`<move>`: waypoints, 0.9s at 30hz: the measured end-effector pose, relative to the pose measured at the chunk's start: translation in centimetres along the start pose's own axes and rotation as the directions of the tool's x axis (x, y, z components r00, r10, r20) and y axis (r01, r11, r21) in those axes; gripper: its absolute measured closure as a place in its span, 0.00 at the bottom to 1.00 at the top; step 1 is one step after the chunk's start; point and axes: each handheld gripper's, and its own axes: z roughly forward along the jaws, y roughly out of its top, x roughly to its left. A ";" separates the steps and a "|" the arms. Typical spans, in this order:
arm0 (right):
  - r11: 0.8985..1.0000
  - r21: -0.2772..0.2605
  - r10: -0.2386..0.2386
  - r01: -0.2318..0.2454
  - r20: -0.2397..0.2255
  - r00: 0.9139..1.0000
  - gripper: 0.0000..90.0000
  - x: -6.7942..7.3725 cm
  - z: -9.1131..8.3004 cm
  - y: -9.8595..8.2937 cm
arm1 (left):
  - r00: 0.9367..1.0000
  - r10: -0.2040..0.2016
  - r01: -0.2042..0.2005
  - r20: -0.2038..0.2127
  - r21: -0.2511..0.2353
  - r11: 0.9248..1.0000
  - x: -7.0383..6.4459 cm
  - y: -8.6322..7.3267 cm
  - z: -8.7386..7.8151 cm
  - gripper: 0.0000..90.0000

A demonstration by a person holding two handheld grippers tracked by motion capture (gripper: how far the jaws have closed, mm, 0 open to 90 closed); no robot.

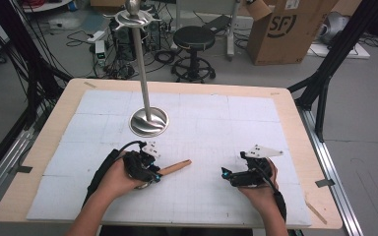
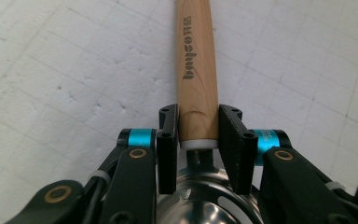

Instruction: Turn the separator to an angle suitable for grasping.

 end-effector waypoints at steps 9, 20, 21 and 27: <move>1.000 0.001 -0.002 0.002 -0.003 1.000 0.03 0.0 0.0 0.0 | 1.000 -0.006 0.006 -0.017 0.009 1.000 -0.3 0.2 0.3 0.68; 1.000 0.002 -0.004 0.004 -0.002 1.000 0.03 0.0 0.0 0.0 | 0.998 0.024 -0.020 -0.062 0.057 0.998 -0.8 1.2 0.9 0.68; 1.000 0.000 -0.005 0.005 0.001 1.000 0.03 0.0 0.0 0.0 | 0.998 0.019 -0.016 -0.064 0.055 0.998 -0.8 1.2 0.9 0.71; 1.000 0.005 -0.009 0.009 -0.003 1.000 0.03 0.0 0.1 0.0 | 0.996 0.036 -0.030 -0.078 0.073 0.997 -1.1 1.4 0.9 0.76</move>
